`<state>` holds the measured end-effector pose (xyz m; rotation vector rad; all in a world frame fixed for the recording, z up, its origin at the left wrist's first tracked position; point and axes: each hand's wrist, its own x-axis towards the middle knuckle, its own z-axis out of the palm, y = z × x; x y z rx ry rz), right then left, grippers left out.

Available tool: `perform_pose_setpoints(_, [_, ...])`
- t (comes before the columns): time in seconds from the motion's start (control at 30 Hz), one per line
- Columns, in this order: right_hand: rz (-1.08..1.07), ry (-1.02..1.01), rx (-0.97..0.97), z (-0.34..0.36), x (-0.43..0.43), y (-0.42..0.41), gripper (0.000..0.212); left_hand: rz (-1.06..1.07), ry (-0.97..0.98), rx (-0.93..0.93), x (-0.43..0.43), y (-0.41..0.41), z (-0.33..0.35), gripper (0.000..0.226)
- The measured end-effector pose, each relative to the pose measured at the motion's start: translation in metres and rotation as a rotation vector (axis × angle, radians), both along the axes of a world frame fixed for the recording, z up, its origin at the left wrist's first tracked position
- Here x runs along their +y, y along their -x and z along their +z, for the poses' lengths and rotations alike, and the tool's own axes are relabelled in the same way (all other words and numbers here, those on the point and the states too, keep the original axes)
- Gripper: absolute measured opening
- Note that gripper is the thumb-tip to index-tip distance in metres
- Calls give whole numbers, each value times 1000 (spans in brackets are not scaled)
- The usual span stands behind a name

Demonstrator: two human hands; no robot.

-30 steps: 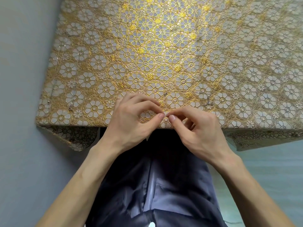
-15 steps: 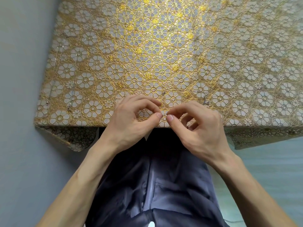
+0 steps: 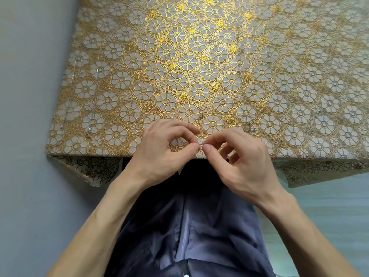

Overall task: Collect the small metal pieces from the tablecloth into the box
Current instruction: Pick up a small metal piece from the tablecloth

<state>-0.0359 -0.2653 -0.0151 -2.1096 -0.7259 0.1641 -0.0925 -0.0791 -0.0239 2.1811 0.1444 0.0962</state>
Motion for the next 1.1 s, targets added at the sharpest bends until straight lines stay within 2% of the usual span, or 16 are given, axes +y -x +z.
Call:
perform_pose_setpoints(0.37, [76, 50, -12, -1, 0, -4, 3, -7, -7, 12, 2, 0, 2, 21])
perform_pose_setpoints(1.1, [117, 37, 108, 1, 1, -6, 3, -55, -50, 8, 1, 1, 4, 14])
